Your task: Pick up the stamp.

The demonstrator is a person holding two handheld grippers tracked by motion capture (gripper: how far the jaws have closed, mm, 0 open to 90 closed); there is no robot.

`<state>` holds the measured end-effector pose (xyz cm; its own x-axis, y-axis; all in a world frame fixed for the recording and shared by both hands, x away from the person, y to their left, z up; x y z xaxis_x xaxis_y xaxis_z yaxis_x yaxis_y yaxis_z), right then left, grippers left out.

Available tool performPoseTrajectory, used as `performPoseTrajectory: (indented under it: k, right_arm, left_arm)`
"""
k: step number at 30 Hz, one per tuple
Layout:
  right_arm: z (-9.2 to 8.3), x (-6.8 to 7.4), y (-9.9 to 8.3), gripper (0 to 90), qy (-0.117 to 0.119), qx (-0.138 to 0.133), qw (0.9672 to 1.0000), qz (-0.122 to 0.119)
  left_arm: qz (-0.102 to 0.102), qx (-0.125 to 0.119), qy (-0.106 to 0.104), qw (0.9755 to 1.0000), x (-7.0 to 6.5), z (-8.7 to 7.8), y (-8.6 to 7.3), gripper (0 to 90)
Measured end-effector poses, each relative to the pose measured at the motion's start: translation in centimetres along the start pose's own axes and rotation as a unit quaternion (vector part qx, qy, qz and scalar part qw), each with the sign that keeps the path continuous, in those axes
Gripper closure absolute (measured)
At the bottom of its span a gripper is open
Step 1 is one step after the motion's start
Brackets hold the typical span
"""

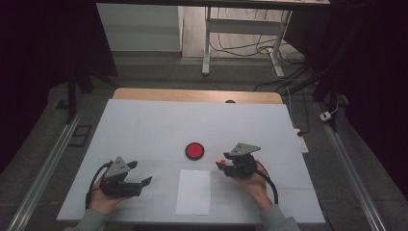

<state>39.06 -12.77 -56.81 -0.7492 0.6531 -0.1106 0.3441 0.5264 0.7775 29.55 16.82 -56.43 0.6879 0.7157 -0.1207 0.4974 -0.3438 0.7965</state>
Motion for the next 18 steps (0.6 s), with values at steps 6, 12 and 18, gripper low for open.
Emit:
performPoseTrajectory:
  k: [6, 12, 18]
  right_arm:
    - [0.13, 0.11, -0.05, 54.7, -0.002, 0.001, 1.0000, -0.004]
    - [0.30, 0.18, -0.27, 60.9, -0.001, 0.006, 0.9999, -0.008]
    - [0.35, 0.18, -0.40, 68.9, 0.000, 0.011, 0.9998, -0.015]
  left_arm:
    - [0.000, 0.000, 0.000, 1.0000, 0.01, 0.00, -0.01, 20.7]
    - [0.000, 0.001, -0.001, 1.0000, 0.03, -0.05, -0.04, 20.6]
    - [0.000, 0.001, -0.001, 1.0000, 0.07, -0.05, -0.06, 20.6]
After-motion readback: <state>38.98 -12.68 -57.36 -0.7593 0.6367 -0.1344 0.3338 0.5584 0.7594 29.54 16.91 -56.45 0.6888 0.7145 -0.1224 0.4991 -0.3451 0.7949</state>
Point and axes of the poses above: each handheld gripper's, and its own axes: z roughly forward along the jaws, y roughly out of its top, x roughly to its left, the point moved 9 cm from there along z, roughly forward along the jaws, and after that the axes turned 6 degrees about -y, right-handed, at the moved point
